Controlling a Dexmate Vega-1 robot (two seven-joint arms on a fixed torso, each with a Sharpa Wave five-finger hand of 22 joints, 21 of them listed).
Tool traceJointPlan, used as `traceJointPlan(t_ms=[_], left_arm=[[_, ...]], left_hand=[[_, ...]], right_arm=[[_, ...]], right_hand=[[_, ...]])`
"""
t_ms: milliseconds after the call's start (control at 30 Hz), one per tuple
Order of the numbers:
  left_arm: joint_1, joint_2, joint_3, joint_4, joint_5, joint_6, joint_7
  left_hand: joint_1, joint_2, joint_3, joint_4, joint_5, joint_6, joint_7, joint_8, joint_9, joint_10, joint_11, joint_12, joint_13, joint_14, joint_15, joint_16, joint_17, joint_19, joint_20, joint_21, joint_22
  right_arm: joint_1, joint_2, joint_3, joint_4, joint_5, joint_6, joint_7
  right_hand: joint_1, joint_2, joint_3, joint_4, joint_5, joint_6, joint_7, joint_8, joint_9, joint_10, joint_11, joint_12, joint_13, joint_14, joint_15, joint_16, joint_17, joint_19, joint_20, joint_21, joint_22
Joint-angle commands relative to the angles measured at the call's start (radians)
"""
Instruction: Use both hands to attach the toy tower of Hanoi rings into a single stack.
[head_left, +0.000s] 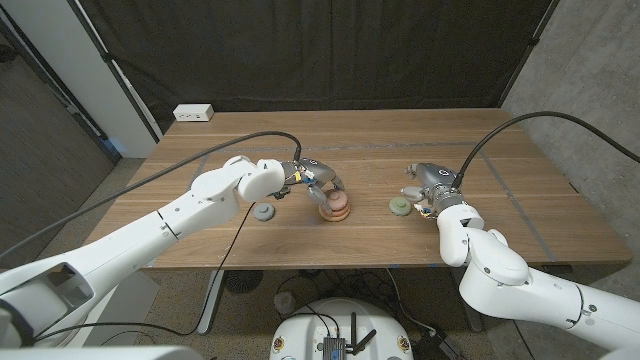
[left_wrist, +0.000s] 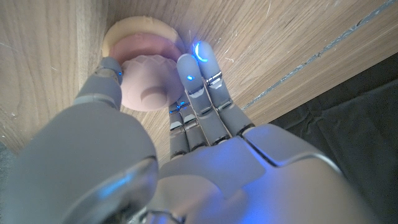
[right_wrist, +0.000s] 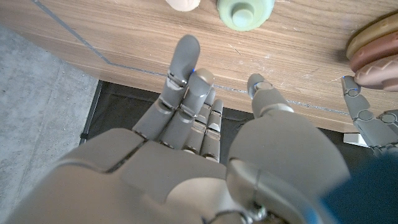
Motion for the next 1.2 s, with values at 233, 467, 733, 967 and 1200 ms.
traceJointPlan(t_ms=[233,467,733,967,1200], left_arm=[[-0.004,-0.003,0.01,-0.003,0.024,0.016,-0.019],[-0.008,-0.004,0.017,-0.011,0.043,0.028,-0.04],[-0.01,-0.001,0.018,-0.023,0.056,0.033,-0.061],[-0.012,0.0,0.018,-0.037,0.068,0.04,-0.083],[-0.014,0.004,0.013,-0.05,0.076,0.044,-0.103]], left_hand=[[-0.014,-0.008,-0.001,-0.003,-0.001,-0.035,0.001,-0.002,-0.001,-0.038,0.013,-0.001,0.001,-0.009,-0.093,-0.001,0.005,-0.008,-0.109,-0.002,0.001],[-0.019,-0.018,-0.005,-0.004,-0.003,-0.075,0.01,-0.008,-0.003,-0.081,0.024,-0.007,-0.003,-0.025,-0.093,-0.008,0.001,-0.025,-0.106,-0.01,0.001],[-0.029,-0.029,-0.011,-0.003,-0.006,-0.128,0.02,-0.01,-0.006,-0.136,0.042,-0.01,-0.007,-0.047,-0.092,-0.015,0.0,-0.045,-0.098,-0.018,0.001],[-0.04,-0.038,-0.018,-0.002,-0.01,-0.167,0.037,-0.012,-0.009,-0.168,0.066,-0.008,-0.011,-0.065,-0.092,-0.022,-0.004,-0.055,-0.091,-0.025,0.0],[-0.045,-0.04,-0.02,0.0,-0.011,-0.182,0.043,-0.01,-0.011,-0.178,0.075,-0.005,-0.013,-0.07,-0.092,-0.024,-0.006,-0.06,-0.088,-0.028,0.0]], right_arm=[[0.004,-0.005,-0.005,-0.003,0.017,-0.008,-0.014],[0.007,-0.006,-0.01,-0.005,0.021,-0.011,-0.017],[0.008,-0.009,-0.013,-0.007,0.024,-0.011,-0.025],[0.009,-0.014,-0.012,-0.011,0.028,-0.008,-0.029],[0.011,-0.016,-0.016,-0.014,0.028,-0.012,-0.029]], right_hand=[[-0.002,0.004,0.009,-0.001,0.006,0.004,0.001,-0.003,0.002,0.011,-0.002,-0.003,0.006,-0.005,-0.005,0.005,0.001,0.004,-0.047,-0.002,0.003],[-0.003,0.004,0.011,-0.001,0.006,0.004,0.001,-0.003,0.002,0.009,-0.002,-0.003,0.007,-0.005,-0.005,0.005,0.0,0.004,-0.047,-0.002,0.003],[-0.004,0.003,0.012,-0.001,0.007,0.005,0.002,-0.003,0.002,0.011,-0.001,-0.004,0.006,-0.004,-0.005,0.006,0.001,0.004,-0.047,-0.001,0.004],[-0.005,0.004,0.013,-0.001,0.007,0.005,-0.001,-0.003,0.002,0.012,-0.001,-0.004,0.006,-0.008,-0.005,0.003,-0.003,0.005,-0.047,-0.002,0.003],[-0.005,0.004,0.014,-0.001,0.008,0.008,0.005,-0.003,0.002,0.012,-0.004,-0.003,0.007,-0.004,-0.005,0.006,0.0,0.006,-0.047,-0.001,0.003]])
